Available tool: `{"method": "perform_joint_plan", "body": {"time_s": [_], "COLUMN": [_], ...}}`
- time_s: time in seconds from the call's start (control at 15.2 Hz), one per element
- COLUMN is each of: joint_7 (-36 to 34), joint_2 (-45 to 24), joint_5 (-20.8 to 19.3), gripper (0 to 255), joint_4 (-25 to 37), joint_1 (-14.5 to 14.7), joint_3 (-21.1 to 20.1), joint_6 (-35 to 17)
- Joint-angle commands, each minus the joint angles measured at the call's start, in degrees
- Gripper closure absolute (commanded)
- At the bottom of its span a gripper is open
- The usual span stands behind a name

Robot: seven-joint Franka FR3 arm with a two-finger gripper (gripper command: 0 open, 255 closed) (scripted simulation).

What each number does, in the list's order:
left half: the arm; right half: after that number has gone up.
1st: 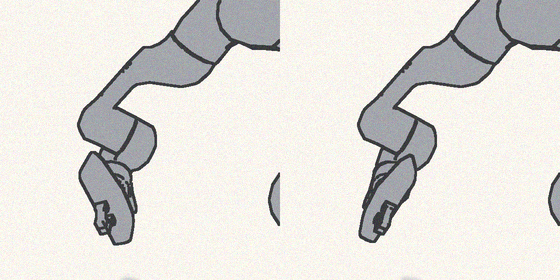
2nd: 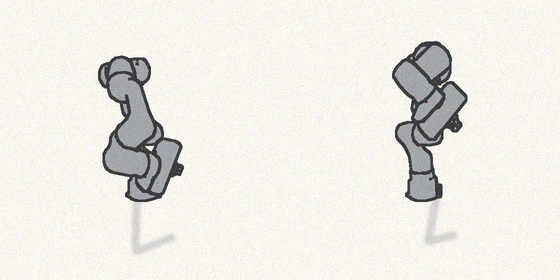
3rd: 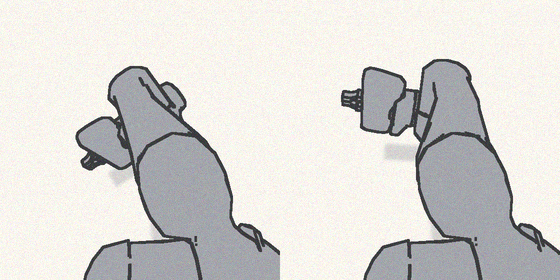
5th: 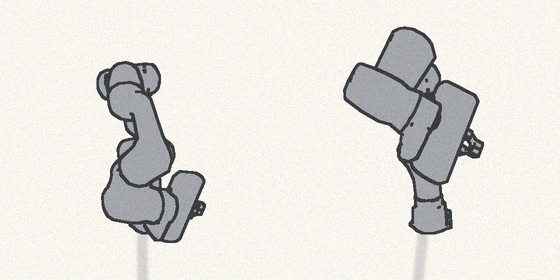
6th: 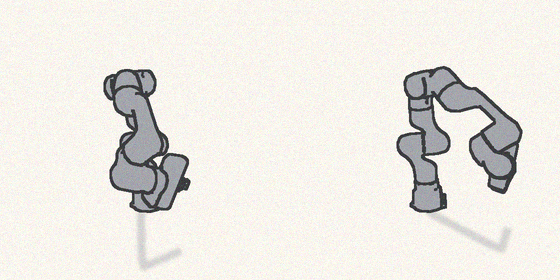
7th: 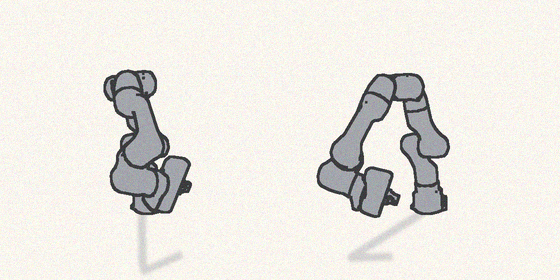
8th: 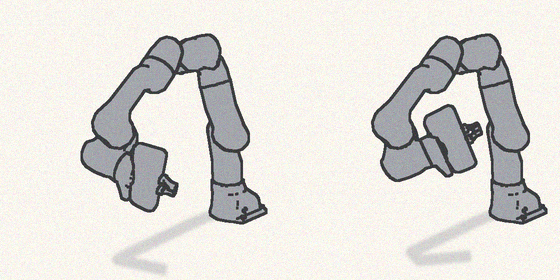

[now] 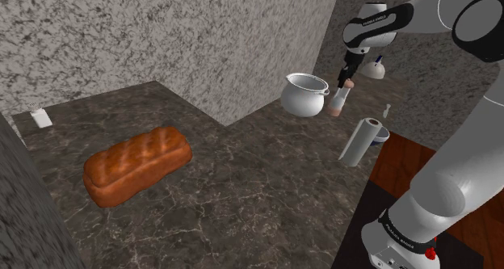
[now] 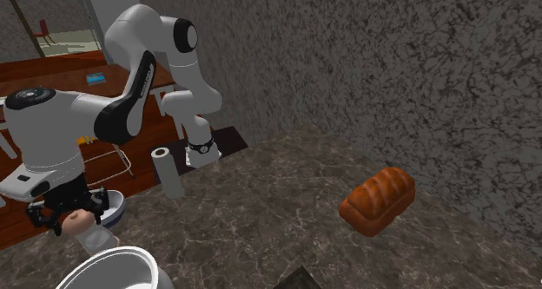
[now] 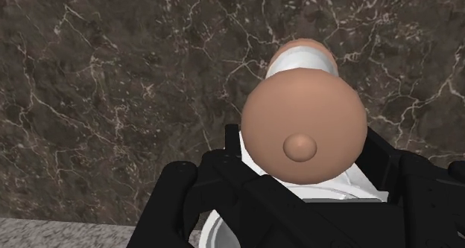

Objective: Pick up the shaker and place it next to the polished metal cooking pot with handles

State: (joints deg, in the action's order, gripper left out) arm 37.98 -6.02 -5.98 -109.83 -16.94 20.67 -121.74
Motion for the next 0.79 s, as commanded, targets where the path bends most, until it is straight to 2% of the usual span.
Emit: {"method": "perform_joint_plan", "body": {"time_s": [0.0,0.46,0.73], "joint_7": [-0.05,-0.12,-0.12], "joint_2": [-0.51,-2.46,-2.46], "joint_5": [0.12,0.63,0.63], "gripper": [255,255,255], "joint_4": [-1.02,-3.96,-3.96], "joint_1": [-0.06,-0.26,-0.26], "joint_3": [0.0,-0.03,-0.03], "joint_6": [-1.54,-6.34,-6.34]}}
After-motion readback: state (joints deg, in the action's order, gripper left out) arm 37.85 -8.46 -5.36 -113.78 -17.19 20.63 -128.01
